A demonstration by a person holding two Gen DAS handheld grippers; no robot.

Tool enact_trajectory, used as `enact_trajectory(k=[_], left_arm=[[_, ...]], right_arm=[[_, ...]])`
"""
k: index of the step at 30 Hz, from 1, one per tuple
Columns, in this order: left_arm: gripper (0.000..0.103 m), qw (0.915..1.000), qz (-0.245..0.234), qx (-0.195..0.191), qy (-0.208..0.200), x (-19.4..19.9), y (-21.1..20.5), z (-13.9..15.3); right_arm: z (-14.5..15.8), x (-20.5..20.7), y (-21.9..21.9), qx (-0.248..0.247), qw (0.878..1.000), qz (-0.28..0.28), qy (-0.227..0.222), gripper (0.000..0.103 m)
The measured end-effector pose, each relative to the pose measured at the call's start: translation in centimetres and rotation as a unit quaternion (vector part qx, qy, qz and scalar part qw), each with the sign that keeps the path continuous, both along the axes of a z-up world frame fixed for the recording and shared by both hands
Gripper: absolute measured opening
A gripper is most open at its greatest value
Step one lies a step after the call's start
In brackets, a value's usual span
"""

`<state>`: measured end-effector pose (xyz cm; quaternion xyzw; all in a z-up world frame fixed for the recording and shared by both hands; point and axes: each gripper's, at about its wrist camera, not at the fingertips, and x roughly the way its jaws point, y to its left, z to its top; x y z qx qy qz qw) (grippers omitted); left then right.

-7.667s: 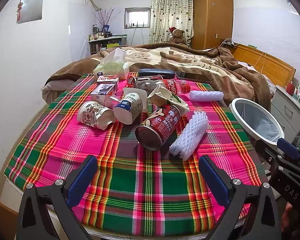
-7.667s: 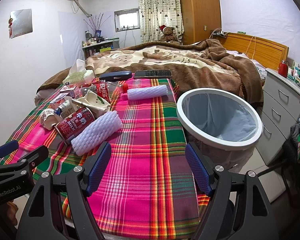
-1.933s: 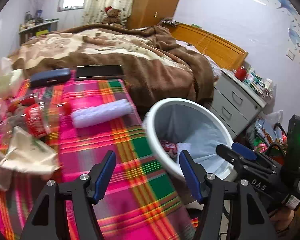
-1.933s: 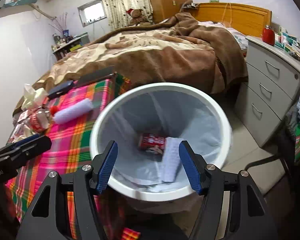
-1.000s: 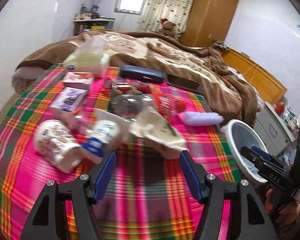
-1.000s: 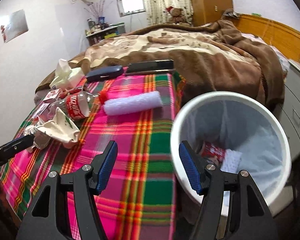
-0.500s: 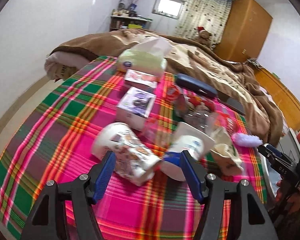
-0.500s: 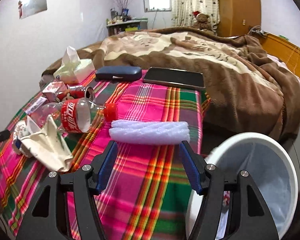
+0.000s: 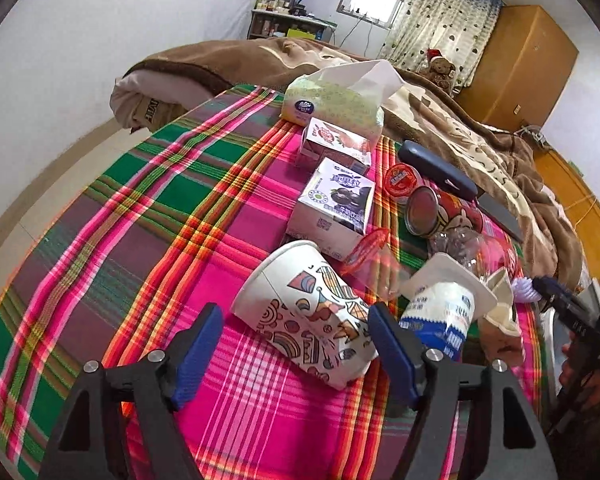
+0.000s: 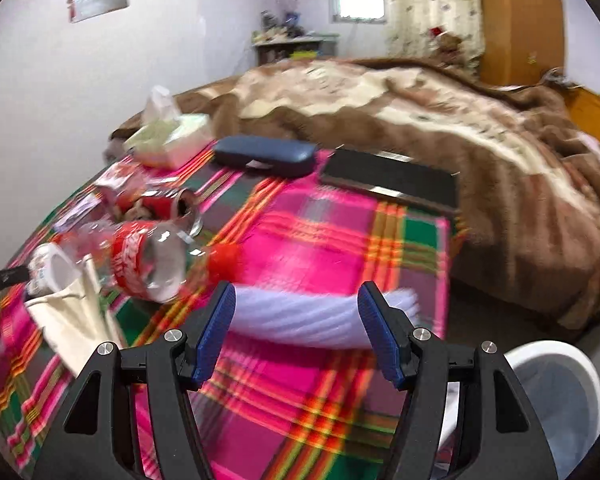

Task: Collect trash
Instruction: 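Grasp the patterned paper cup with the left tool while the right tool grasps the long foam net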

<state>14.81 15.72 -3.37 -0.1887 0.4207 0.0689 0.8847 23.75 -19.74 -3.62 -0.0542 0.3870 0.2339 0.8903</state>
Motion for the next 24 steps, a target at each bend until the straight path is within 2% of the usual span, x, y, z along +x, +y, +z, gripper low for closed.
enact_trajectory(k=[2,6,12,16,18,24], left_arm=[[0.076,0.9998,0.002,-0.018,0.004,0.5,0.3,-0.4],[0.079,0.9995,0.001,-0.029,0.013,1.3,-0.1,-1.0],[0.079,0.9996,-0.007,-0.014,0.024,2.4,-1.3,-1.7],[0.08,0.9995,-0.016,0.004,0.027,2.7,-1.7,-1.8],[0.082,0.9993,-0.023,0.015,0.025,2.7,-1.9,-1.9],[0.082,0.9988,-0.04,0.014,0.026,2.3,-1.5,-1.8]], right_arm=[[-0.2,-0.4,0.5,-0.02,1.0,0.01,-0.009,0.065],[-0.2,-0.7,0.7,-0.035,0.999,0.031,-0.011,0.065],[-0.3,0.2,0.9,-0.074,0.996,0.045,-0.015,0.065],[0.1,0.5,0.8,-0.072,0.996,0.038,-0.019,0.065],[0.1,1.0,0.6,-0.061,0.998,0.018,0.002,0.065],[0.4,0.9,0.4,-0.047,0.999,-0.004,-0.006,0.065]])
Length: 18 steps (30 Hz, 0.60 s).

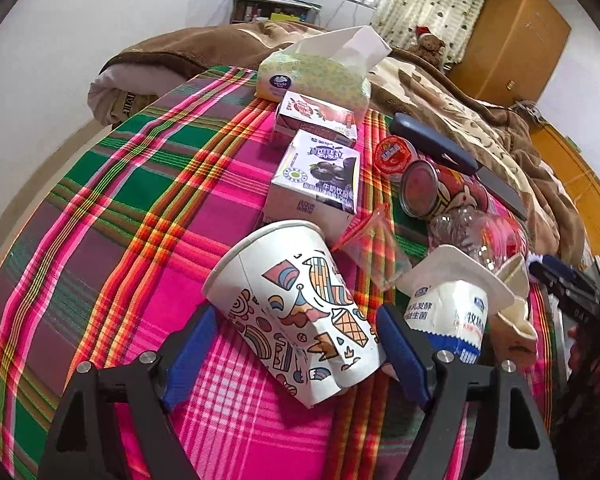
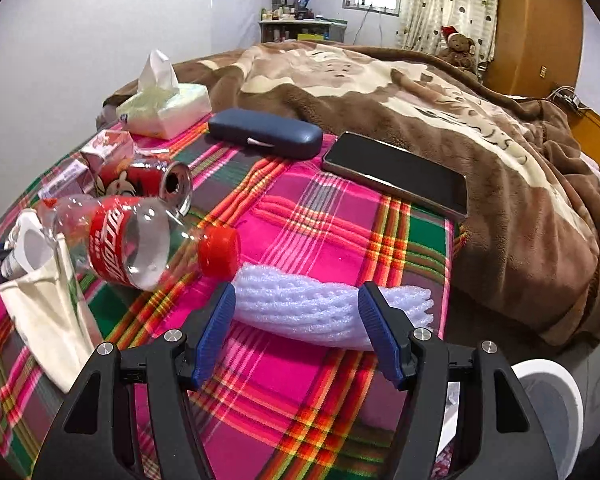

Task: Collect trash
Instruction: 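Grasp the patterned paper cup with the left tool while the right tool grasps the long foam net, then lift the paper cup and foam net off the bed, adjusting grips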

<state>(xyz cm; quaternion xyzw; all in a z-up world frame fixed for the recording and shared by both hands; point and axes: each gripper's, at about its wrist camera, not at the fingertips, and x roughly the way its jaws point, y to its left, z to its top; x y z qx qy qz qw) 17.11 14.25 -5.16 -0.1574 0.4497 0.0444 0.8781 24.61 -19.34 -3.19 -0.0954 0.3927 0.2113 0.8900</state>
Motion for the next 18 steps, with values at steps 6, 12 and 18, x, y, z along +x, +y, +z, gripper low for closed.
enact_trajectory(k=[6,12,18], left_arm=[[0.082,1.0,0.006,-0.001,0.003,-1.4,1.6,0.1],[0.082,1.0,0.007,-0.001,0.005,-1.7,1.8,0.1],[0.082,0.9999,0.012,-0.004,0.006,-1.6,2.0,0.1]], right_arm=[[1.1,1.3,-2.6,0.095,0.995,-0.034,0.023,0.065],[-1.1,2.4,-1.7,0.053,0.997,-0.034,0.052,0.065],[-1.1,1.3,-1.2,0.065,0.992,0.036,0.101,0.065]])
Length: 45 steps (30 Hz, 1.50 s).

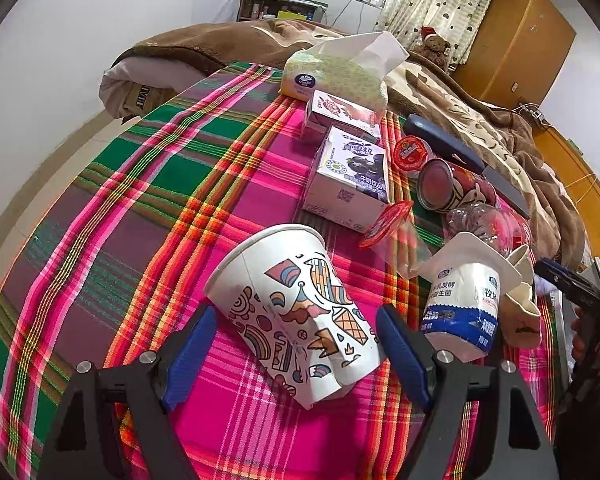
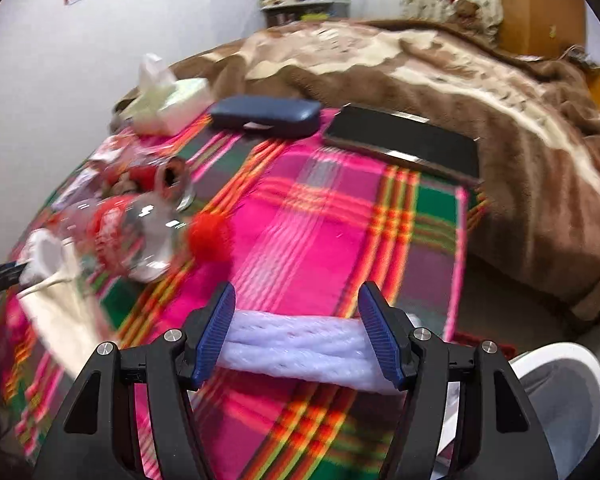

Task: Collect trash
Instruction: 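Lift the paper cup and foam net off the bed, adjusting grips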

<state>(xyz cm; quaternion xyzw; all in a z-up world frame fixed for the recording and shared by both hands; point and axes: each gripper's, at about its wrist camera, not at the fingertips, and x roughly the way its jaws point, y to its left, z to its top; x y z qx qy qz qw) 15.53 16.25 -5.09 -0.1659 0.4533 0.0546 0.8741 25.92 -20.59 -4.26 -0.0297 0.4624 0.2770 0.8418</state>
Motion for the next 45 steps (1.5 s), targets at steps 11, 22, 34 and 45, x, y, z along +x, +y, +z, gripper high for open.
enact_trajectory(k=[11,22,34,45], left_arm=[[0.082,1.0,0.002,-0.005,-0.004,0.3,-0.2,0.0],[0.073,0.9998,-0.011,0.006,-0.015,-0.1,-1.6,-0.1],[0.073,0.9999,-0.007,0.0,-0.013,-0.1,-1.9,0.0],[0.077,0.9998,0.009,0.0,-0.017,1.0,-1.9,-0.1]], right_arm=[[0.2,-4.4,-0.7,0.05,0.998,0.017,0.029,0.065],[1.9,-9.3,-4.3,0.154,0.979,-0.129,0.02,0.065],[-2.2,-6.9,-2.7,0.135,0.966,-0.21,0.076,0.065],[-1.4,-7.0,0.4,0.062,0.979,-0.194,0.021,0.065]])
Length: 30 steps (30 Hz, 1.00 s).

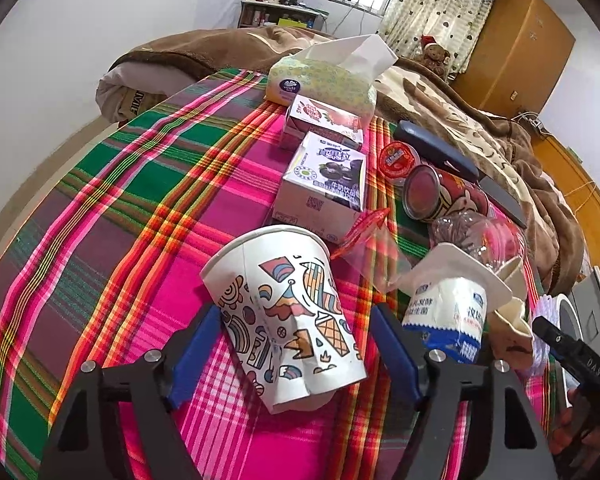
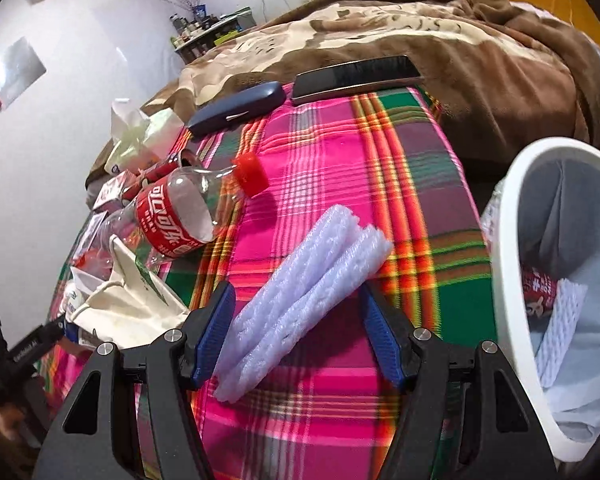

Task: Collect trash
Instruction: 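Lift the paper cup and foam net off the bed, adjusting grips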

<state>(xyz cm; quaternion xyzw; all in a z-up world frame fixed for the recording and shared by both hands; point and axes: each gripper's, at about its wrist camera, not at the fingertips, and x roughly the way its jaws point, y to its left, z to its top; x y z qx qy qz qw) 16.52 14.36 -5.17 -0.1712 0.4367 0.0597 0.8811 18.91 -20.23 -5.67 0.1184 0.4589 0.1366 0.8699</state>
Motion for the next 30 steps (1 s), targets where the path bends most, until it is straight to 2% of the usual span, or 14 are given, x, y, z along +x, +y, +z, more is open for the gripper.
enact_trajectory(k=[2,4,7,9,14,19,30], left_arm=[[0.077,0.9999,-0.003,0.01,0.0,0.2,-0.2,-0.1],[0.077,0.9997,-0.011,0.022,0.002,0.1,-0.5,-0.1],[0.074,0.9976,-0.025,0.064,0.012,0.2,-1.4,-0.2],[0.073,0.9966,-0.028,0.076,0.014,0.2,-1.7,-0.3],[0.066,0.9968,-0.022,0.075,0.014,-0.1,-1.3,-0.2],[0.059,0.9973,-0.018,0.071,0.009,-0.5,-0.9,-0.1],[0.054,0.9987,-0.016,0.048,-0.01,-1.5,-0.4,0.4]], right_arm=[[0.0,-0.2,0.3,-0.014,1.0,0.001,-0.007,0.065],[-0.1,-0.4,0.4,-0.021,1.0,0.007,-0.01,0.054],[0.0,-0.6,0.7,-0.031,0.999,0.016,-0.014,0.05],[0.0,-0.7,0.9,-0.038,0.999,0.018,-0.015,0.045],[0.0,-0.7,1.2,-0.041,0.999,0.019,-0.017,0.041],[0.1,-1.1,1.6,-0.044,0.999,0.022,-0.023,0.032],[0.6,-1.9,1.8,-0.045,0.998,0.022,-0.035,0.024]])
